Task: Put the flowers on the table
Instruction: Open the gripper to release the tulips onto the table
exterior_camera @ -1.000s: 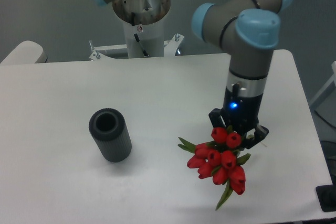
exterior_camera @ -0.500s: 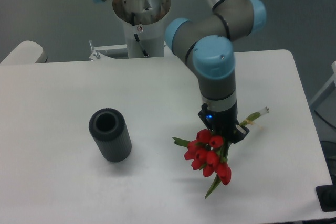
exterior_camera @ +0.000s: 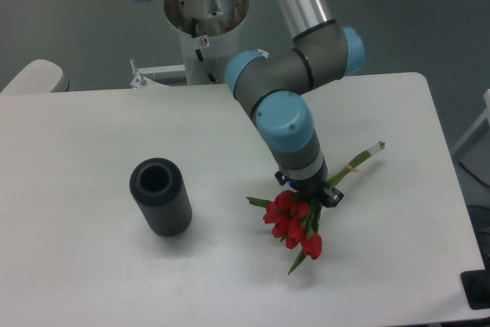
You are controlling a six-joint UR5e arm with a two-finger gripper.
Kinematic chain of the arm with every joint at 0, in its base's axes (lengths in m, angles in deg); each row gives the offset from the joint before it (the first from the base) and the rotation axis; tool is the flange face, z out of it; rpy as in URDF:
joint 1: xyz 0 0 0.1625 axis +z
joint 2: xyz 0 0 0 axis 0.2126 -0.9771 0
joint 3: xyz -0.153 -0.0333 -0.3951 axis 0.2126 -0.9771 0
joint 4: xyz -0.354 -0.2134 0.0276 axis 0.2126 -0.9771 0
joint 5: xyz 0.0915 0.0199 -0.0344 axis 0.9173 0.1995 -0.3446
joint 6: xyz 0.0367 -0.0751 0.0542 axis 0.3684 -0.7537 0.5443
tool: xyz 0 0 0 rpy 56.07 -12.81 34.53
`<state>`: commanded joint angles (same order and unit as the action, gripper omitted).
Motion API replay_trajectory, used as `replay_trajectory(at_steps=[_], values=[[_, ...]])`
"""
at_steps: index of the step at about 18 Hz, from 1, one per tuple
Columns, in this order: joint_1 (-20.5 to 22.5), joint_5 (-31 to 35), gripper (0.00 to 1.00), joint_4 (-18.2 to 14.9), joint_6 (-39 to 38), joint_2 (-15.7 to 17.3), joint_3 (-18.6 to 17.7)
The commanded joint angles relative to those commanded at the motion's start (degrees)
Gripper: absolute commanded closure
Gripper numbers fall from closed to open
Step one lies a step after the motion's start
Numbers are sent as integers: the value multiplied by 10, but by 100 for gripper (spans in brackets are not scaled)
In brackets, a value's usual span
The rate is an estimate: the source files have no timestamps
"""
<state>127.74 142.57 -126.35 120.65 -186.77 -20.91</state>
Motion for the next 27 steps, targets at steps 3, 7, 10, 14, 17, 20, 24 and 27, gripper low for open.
replay_trajectory(at_steps=[3,7,10,14,17,20,24,27], values=[[0,0,71,1,-4,-6,-9],[-3,0,66,3,-9,-14,-16],[-4,-4,59,3,-8,-18,-9],[-3,-6,37,4,-7,-17,10],[-4,-6,22,4,0,-12,26],[-4,-11,9,-2,-4,-7,74],[-4,-14,3,-12,-4,-12,152],[-5,-16,2,-49,-4,-21,195]])
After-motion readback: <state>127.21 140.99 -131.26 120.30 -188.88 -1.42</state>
